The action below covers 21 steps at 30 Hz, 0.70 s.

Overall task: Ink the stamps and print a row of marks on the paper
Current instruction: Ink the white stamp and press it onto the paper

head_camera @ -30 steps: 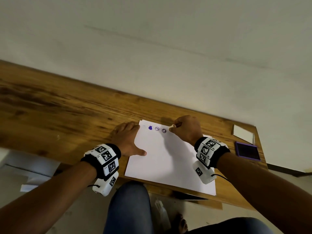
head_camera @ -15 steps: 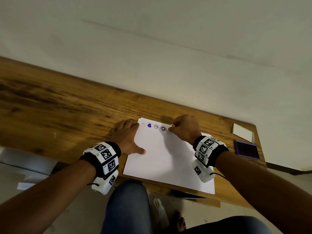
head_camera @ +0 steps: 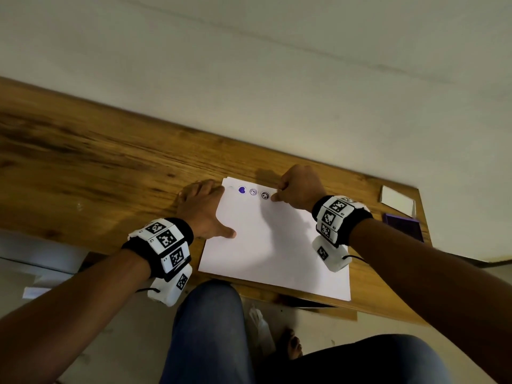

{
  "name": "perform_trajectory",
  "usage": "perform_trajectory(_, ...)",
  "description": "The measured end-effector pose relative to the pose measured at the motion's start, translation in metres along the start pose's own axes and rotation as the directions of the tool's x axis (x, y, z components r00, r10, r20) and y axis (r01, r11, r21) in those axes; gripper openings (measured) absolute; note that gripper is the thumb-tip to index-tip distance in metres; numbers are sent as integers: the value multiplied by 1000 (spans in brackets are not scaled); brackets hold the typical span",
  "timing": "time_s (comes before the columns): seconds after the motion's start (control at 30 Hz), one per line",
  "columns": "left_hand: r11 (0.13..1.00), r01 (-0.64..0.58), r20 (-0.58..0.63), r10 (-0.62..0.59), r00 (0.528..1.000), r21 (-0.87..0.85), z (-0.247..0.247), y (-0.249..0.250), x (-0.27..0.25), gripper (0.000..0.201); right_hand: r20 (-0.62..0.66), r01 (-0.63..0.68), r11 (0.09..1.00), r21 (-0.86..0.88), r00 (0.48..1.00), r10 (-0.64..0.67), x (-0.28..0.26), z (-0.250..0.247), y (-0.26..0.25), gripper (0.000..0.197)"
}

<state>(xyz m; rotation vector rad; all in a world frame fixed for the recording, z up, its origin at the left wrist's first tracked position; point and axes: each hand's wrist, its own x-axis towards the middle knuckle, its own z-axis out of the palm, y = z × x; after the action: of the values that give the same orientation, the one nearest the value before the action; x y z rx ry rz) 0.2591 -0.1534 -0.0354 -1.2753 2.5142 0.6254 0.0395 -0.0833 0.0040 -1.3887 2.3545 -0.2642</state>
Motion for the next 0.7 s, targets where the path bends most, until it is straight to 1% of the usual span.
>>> perform_trajectory(0.1, 1000, 1, -9, -1, 1000, 0, 1, 0, 1, 117, 22, 12, 1000, -16, 1000, -11, 1, -3, -2, 26)
perform_trajectory(0.27, 1000, 13, 1, -13, 1000, 4, 3, -1, 2, 118, 61, -3, 999, -32, 998, 5, 2, -5, -5, 32)
perform_trajectory(0.4, 1000, 18, 6, -18, 1000, 2, 2, 0, 3, 119, 46, -6, 999, -50, 999, 8, 1, -5, -10, 22)
perform_trajectory(0.47, 1000, 19, 9, -19, 1000, 14, 2, -1, 4, 119, 36, -14, 999, -47, 999, 15, -1, -5, -10, 23)
perform_trajectory(0.53, 1000, 23, 13, -23, 1000, 14, 3, -2, 5, 120, 25, -48, 999, 24, 999, 47, -4, -5, -6, 25)
perform_trajectory(0.6, 999, 27, 14, -27, 1000, 18, 4, -1, 6, 120, -41, -68, 990, 124, 996, 73, -9, -12, -2, 24)
perform_trajectory(0.67, 999, 35, 12, -36, 999, 14, 6, 0, 6, 121, -139, -72, 975, 210, 985, 102, -14, -27, 4, 21)
perform_trajectory(0.7, 999, 39, 16, -39, 999, 8, 7, 0, 6, 121, -160, -78, 961, 267, 979, 124, -17, -36, 7, 20)
